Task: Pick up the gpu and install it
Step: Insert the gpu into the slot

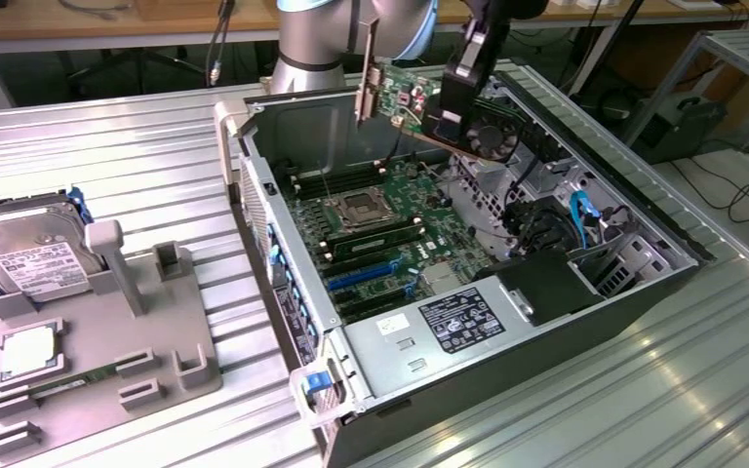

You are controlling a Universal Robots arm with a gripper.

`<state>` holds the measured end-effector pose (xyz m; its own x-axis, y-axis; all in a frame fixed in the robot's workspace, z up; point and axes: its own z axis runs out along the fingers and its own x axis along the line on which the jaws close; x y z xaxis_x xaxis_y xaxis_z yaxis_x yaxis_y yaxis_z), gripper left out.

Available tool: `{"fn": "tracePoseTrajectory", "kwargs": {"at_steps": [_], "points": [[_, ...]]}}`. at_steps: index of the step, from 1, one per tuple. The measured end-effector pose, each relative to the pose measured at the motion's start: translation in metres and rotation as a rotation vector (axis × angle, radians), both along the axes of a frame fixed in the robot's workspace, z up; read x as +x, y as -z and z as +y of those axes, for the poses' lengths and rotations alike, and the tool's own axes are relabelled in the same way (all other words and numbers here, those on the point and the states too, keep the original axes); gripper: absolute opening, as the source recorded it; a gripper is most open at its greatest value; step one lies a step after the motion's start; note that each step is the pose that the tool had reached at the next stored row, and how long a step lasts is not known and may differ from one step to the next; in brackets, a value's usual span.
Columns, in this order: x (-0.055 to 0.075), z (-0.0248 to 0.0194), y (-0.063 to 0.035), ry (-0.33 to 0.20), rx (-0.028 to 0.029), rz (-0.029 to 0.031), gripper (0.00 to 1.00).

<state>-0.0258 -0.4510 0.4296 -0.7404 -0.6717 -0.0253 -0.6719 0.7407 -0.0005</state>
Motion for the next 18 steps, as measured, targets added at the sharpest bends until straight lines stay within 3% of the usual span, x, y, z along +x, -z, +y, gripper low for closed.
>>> {"fn": "tracePoseTrajectory", "kwargs": {"at_steps": [18], "points": [[-0.0006,-0.0016,0.0000,-0.140,0.0000,0.0000,0.28]]}}
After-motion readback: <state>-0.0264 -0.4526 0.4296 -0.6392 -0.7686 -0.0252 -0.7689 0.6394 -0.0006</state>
